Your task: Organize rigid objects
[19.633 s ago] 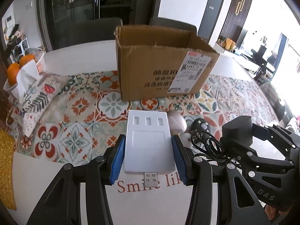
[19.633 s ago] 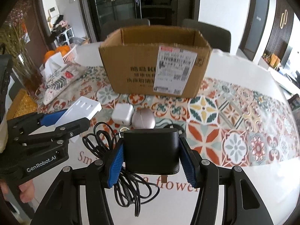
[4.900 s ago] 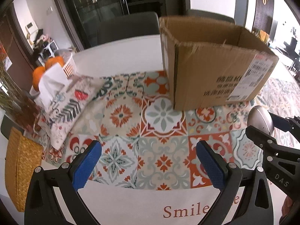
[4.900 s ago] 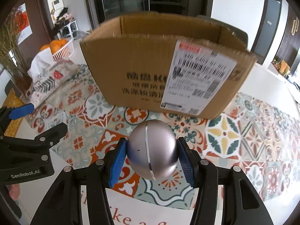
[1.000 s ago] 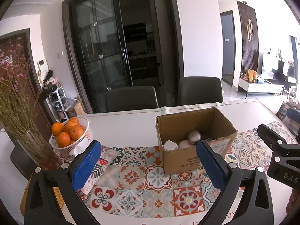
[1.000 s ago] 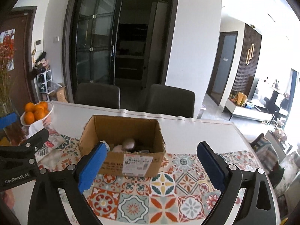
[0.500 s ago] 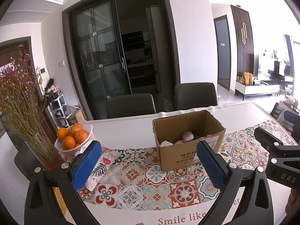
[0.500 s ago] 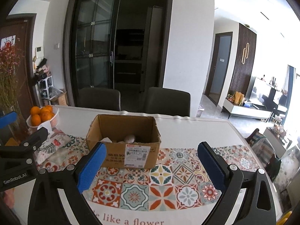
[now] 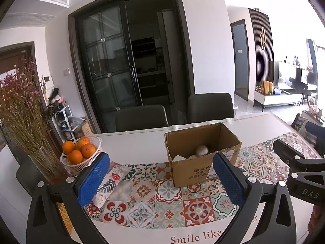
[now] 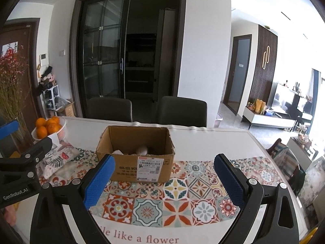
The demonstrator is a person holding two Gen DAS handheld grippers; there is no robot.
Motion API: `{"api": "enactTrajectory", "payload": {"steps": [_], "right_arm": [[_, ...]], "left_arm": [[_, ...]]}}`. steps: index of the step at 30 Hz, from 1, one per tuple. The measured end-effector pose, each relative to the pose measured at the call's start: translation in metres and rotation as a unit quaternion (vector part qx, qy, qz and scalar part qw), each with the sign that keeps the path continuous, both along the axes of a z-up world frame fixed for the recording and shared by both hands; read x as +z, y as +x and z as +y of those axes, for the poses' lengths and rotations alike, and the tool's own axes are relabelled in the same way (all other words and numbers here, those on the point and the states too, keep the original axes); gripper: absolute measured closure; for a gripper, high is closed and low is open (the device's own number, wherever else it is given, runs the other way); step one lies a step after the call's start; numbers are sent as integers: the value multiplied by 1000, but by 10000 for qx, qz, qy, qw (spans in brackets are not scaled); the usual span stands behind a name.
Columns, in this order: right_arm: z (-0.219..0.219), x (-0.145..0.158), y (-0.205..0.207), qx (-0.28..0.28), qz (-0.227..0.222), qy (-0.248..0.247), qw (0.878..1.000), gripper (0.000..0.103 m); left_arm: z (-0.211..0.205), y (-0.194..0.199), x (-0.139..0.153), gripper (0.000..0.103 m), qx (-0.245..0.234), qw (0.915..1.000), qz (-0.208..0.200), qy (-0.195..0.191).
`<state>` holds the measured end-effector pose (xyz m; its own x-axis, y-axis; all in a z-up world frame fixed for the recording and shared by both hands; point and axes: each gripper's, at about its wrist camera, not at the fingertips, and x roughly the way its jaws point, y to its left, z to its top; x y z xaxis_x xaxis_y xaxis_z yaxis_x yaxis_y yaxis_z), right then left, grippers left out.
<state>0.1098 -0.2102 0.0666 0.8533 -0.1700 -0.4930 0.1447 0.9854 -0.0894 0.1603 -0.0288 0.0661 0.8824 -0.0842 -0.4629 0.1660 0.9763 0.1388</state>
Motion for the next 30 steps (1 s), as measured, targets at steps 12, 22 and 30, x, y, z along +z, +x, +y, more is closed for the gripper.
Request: {"api": "enactTrajectory", "payload": {"steps": [12,22,30], "right_arm": [[3,3,-2,-10,-47,-68,10000,5],[4,4,-2,-7,-59,-63,10000,5],[6,7,-1,5,-57,-28,10000,5]], "left_arm": [[-2,0,2,0,-7,10000,49,-29],[-4,0,4,0,-8,10000,17,-43],[-5,0,5,0,0,10000,-7,-56]]}}
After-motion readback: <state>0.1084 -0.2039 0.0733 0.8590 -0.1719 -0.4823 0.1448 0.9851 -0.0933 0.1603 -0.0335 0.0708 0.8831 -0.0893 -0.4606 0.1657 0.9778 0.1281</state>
